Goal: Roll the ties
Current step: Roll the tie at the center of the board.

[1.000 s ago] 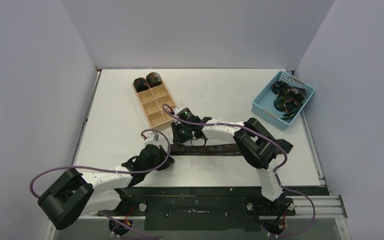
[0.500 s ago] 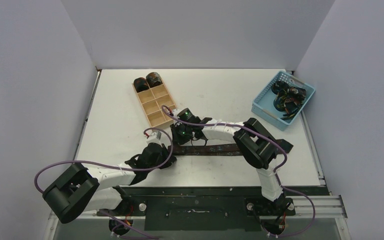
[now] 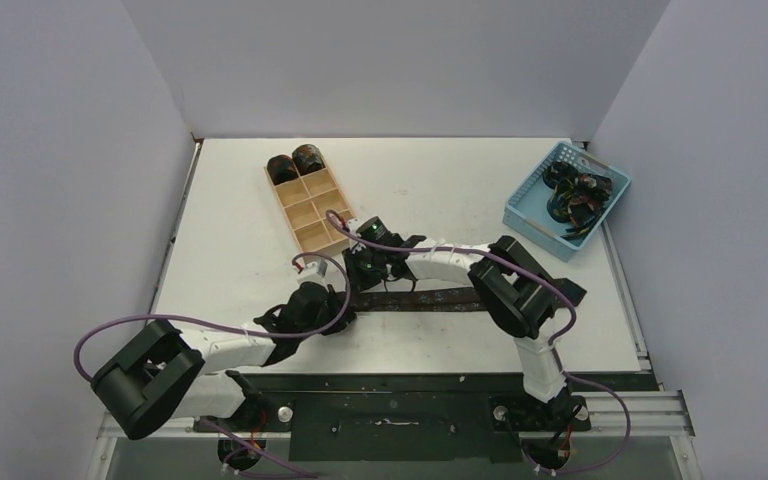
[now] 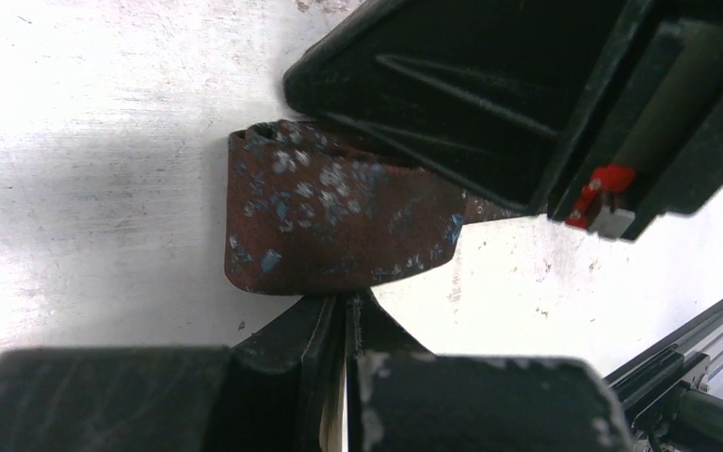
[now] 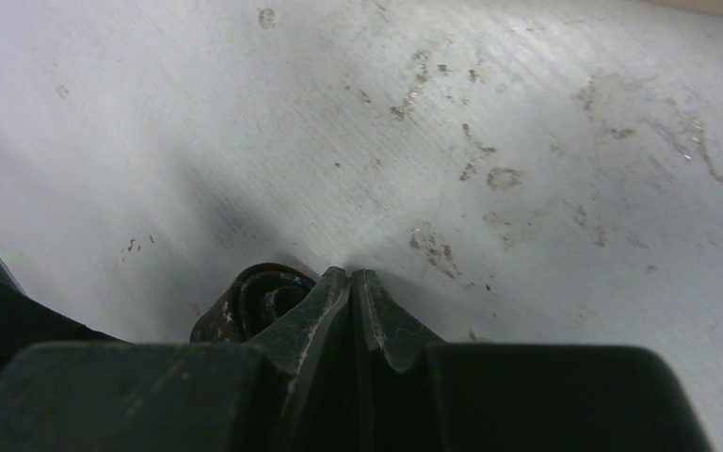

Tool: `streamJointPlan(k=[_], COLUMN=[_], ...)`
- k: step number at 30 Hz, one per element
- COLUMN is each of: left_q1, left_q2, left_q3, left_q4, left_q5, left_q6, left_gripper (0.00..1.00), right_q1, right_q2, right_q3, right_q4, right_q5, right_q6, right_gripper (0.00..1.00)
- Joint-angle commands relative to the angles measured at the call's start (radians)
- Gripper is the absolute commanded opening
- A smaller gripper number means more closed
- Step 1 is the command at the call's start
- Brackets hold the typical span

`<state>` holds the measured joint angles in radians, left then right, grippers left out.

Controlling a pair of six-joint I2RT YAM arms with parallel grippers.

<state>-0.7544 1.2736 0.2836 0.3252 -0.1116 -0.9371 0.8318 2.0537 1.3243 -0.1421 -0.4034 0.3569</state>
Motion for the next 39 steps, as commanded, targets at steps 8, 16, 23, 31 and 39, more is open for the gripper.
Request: streamJointPlan(k=[8, 16, 23, 31, 39], left_q1=[-0.027, -0.022, 0.105, 0.336, 0.340], left_q2=[-0.243, -0.554, -0.664, -0.440, -0.353], left_q3=[-0.041, 0.014, 0.020, -0.052, -0.053], left_q4=[-0.118, -0.453, -0.426, -0.117, -0.060], left_q5=[0.056, -0.077, -0.160, 0.169, 0.188], left_q6=[0.028, 0.072, 0.059, -0.032, -0.043], left_gripper=[0.00, 0.00, 0.98, 0.94, 0.80], right_q1=[-0.102, -0.111, -0.060, 0.010, 0.018], right_q2=[-0.202, -0.468, -0.565, -0.482, -0.405], right_q3=[0.045, -0.227, -0.483, -0.492, -0.471], right_q4=[0.009, 0.173, 0.349, 0.409, 0.396], right_q5=[0.217, 0.137, 0.136, 0.189, 0.222], right_q6=[0.135, 0.210, 0.350, 0.392, 0.386], right_gripper=[0.15, 0.25, 0.48, 0.39, 0.34])
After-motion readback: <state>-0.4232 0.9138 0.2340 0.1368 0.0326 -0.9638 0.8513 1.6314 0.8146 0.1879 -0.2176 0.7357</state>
